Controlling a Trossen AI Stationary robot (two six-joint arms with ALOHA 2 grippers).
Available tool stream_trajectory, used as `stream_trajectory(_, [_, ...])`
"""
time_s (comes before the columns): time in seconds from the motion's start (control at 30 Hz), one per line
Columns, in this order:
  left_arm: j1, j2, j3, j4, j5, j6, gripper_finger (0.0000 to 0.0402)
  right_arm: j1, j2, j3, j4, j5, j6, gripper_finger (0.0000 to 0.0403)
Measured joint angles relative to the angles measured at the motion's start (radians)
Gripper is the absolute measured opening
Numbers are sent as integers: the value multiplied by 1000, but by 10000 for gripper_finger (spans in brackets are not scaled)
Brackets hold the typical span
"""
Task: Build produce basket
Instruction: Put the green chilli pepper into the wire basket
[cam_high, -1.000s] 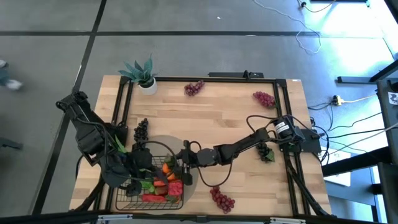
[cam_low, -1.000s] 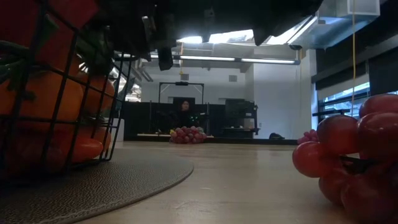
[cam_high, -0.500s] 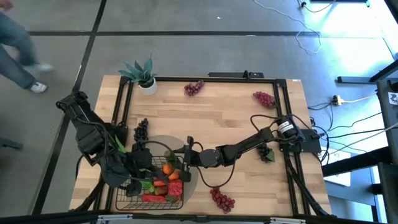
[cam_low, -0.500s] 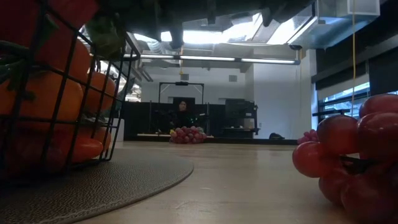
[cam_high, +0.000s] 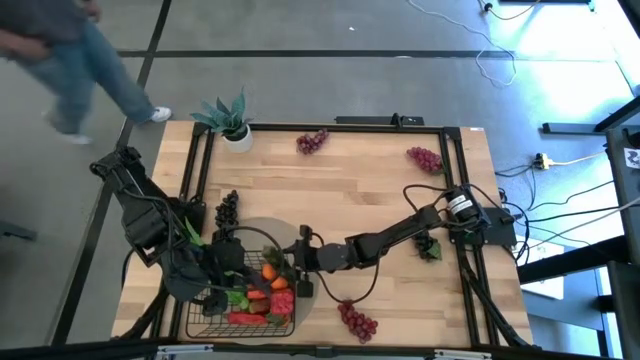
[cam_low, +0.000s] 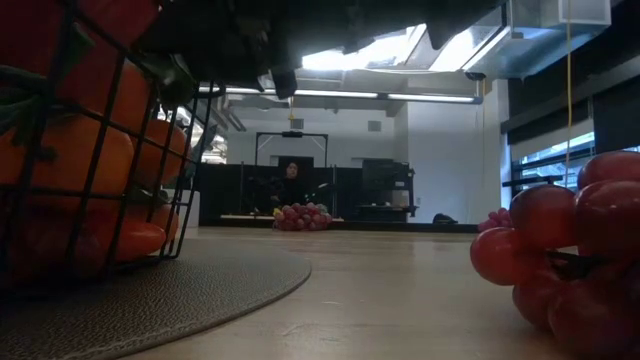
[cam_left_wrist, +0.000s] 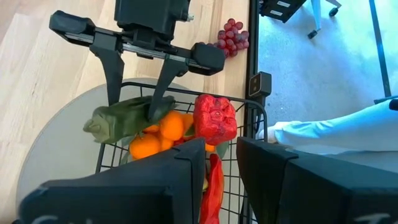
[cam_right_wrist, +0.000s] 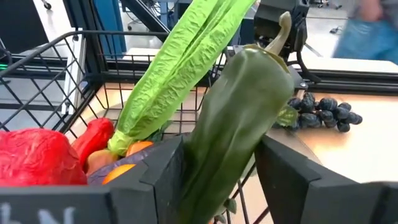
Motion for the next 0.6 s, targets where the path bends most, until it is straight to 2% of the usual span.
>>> stream_trajectory(0.13, [0, 0, 0, 0, 0, 0, 82, 0, 0, 0, 12, 17, -18, 179])
stream_trajectory(0.33, [0, 0, 0, 0, 0, 0, 82, 12, -2, 0, 16, 216, -86, 179])
stream_trajectory(0.4, [0, 0, 0, 0, 0, 0, 82, 13, -3, 0, 15, 204, -99, 179])
stream_trajectory(0.6, [0, 0, 0, 0, 0, 0, 82, 13, -3, 0, 11, 72, -89, 179])
